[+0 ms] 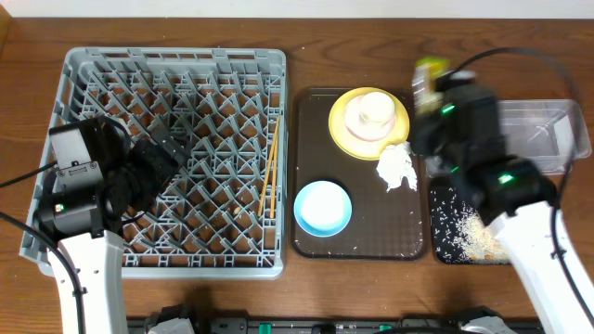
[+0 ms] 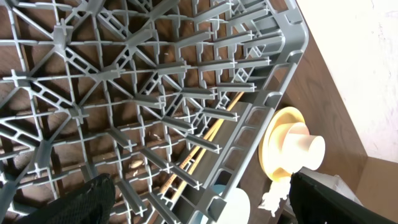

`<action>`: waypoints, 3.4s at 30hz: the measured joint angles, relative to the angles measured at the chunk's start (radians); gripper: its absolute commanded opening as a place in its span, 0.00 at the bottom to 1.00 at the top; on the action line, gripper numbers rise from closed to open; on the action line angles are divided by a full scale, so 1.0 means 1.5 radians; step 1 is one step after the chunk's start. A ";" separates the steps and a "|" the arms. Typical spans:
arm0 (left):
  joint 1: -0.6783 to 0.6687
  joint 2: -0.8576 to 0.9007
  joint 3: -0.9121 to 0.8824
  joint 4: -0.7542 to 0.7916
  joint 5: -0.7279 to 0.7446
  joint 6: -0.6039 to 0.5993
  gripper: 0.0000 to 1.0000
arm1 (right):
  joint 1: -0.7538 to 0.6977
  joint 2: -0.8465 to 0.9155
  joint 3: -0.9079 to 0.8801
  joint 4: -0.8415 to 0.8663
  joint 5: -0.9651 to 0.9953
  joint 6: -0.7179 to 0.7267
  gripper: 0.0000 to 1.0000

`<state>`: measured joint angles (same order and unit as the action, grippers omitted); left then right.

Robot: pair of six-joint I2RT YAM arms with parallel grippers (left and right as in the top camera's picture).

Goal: Sort waste into correct bins and load items into the dishwasher rack
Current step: 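Carry the wrapper right and drop it into the clear plastic bin, then reach the right gripper to the white tissue and grasp it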

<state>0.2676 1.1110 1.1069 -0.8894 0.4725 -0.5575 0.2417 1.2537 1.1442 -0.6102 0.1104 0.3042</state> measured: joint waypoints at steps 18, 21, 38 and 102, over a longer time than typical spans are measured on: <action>0.000 0.000 0.000 0.000 0.000 0.000 0.91 | -0.520 0.248 -0.002 0.126 -0.244 0.143 0.01; 0.000 0.000 0.000 0.000 0.000 0.000 0.91 | -0.520 0.248 -0.002 0.134 -0.264 0.139 0.32; 0.000 0.000 0.000 0.000 0.000 0.000 0.91 | -0.389 0.246 -0.002 0.063 -0.417 0.077 0.50; 0.000 0.000 0.000 0.000 0.000 0.000 0.91 | 0.085 0.241 -0.282 0.256 0.035 0.028 0.48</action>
<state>0.2676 1.1110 1.1069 -0.8894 0.4725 -0.5575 0.3698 1.6150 0.7219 -0.2256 0.1627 0.3458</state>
